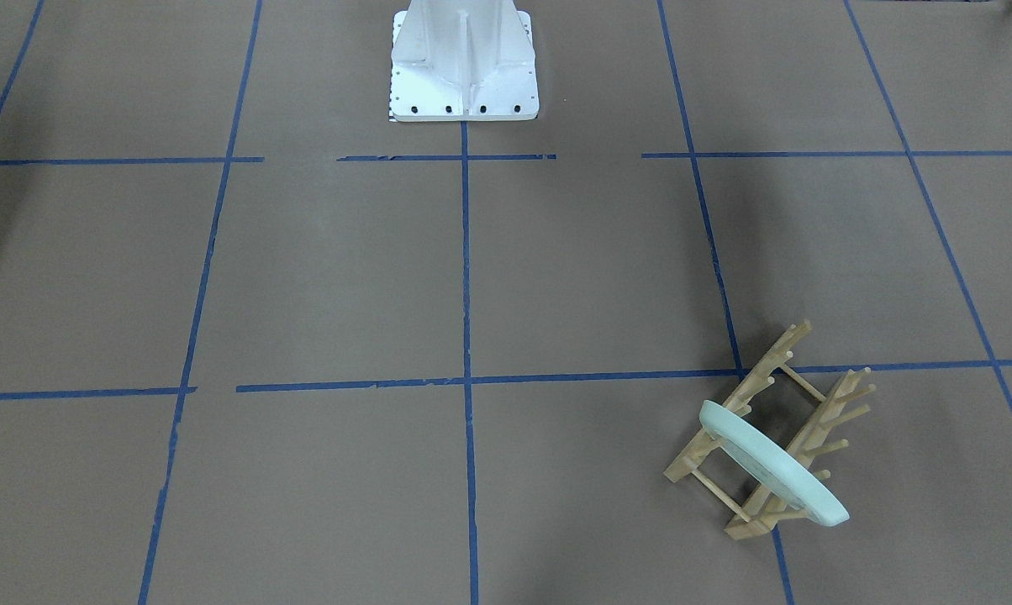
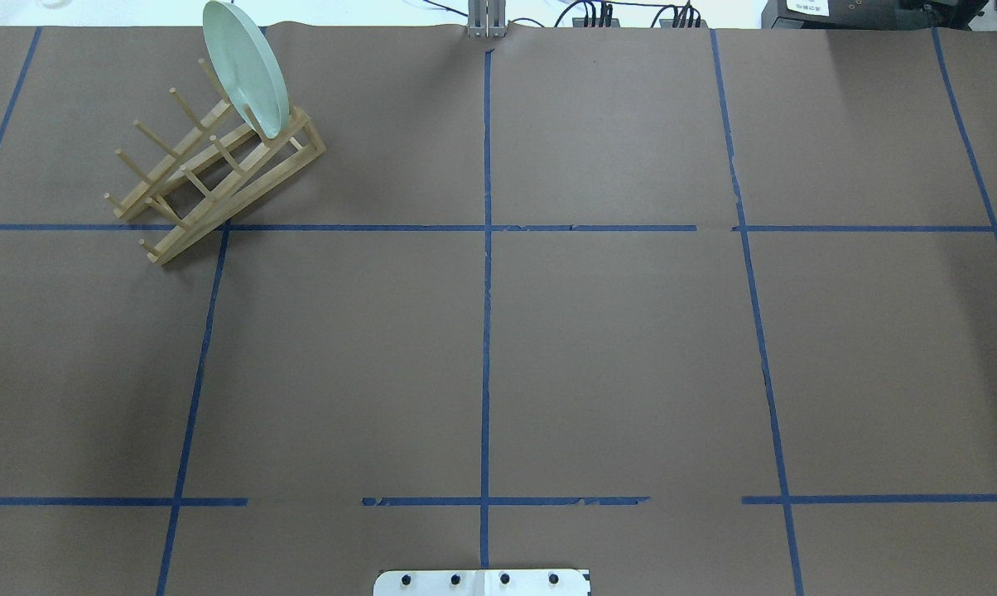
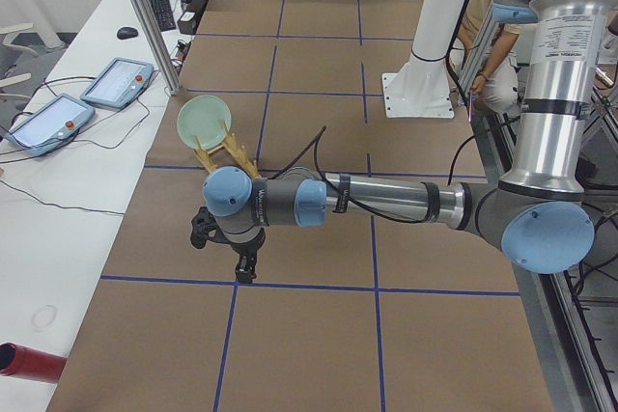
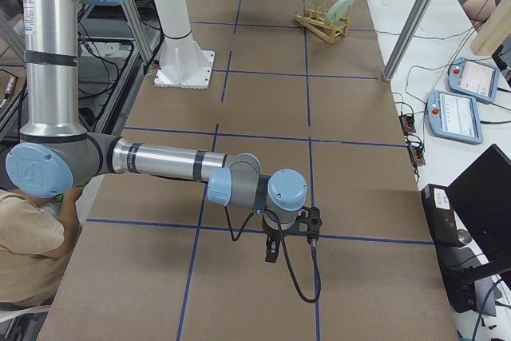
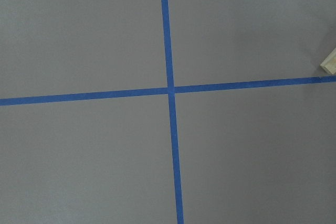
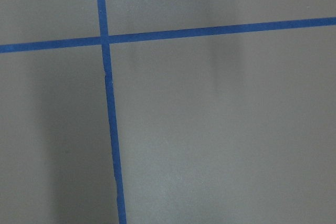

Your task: Place plate on table

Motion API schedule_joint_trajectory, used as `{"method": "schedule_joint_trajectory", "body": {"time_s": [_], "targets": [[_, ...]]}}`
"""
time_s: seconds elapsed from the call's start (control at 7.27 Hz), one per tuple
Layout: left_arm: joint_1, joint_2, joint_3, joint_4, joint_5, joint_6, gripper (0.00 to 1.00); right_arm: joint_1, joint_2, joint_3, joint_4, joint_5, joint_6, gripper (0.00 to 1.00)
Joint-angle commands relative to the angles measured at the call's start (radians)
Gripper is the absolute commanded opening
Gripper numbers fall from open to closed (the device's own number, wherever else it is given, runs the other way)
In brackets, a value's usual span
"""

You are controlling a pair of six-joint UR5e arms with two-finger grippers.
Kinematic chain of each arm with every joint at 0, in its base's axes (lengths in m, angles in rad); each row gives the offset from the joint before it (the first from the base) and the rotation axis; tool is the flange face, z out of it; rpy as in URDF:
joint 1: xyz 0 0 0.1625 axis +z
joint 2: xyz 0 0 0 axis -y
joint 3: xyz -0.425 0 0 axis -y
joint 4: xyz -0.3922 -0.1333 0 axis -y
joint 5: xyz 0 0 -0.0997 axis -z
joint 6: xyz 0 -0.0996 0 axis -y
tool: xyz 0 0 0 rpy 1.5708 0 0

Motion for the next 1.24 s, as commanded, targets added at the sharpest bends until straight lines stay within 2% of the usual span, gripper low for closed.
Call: {"method": "schedule_joint_trajectory", "body": {"time_s": [0.0, 0.28, 0.41, 0.55, 0.69, 0.96, 1.1], "targets": [[0.0, 0.002, -0.003, 0.004, 0.008, -0.004, 1.0, 0.0, 0.0, 0.0, 0.0, 0.0, 0.0, 1.0], [-0.002, 0.014, -0.042, -0.03, 0.036, 0.007, 1.0, 0.0, 0.0, 0.0, 0.0, 0.0, 0.0, 1.0], [-0.002, 0.012, -0.046, -0.103, 0.027, -0.002, 1.0, 0.0, 0.0, 0.0, 0.0, 0.0, 0.0, 1.0], [0.0, 0.008, -0.047, -0.169, -0.04, -0.076, 1.0, 0.0, 0.0, 0.0, 0.0, 0.0, 0.0, 1.0], [0.022, -0.015, -0.031, -0.309, -0.139, -0.404, 1.0, 0.0, 0.0, 0.0, 0.0, 0.0, 0.0, 1.0], [0.12, -0.029, 0.012, -0.633, -0.146, -0.862, 1.0, 0.0, 0.0, 0.0, 0.0, 0.0, 0.0, 1.0], [0.142, -0.067, 0.046, -0.764, -0.142, -1.077, 1.0, 0.0, 0.0, 0.0, 0.0, 0.0, 0.0, 1.0]]}}
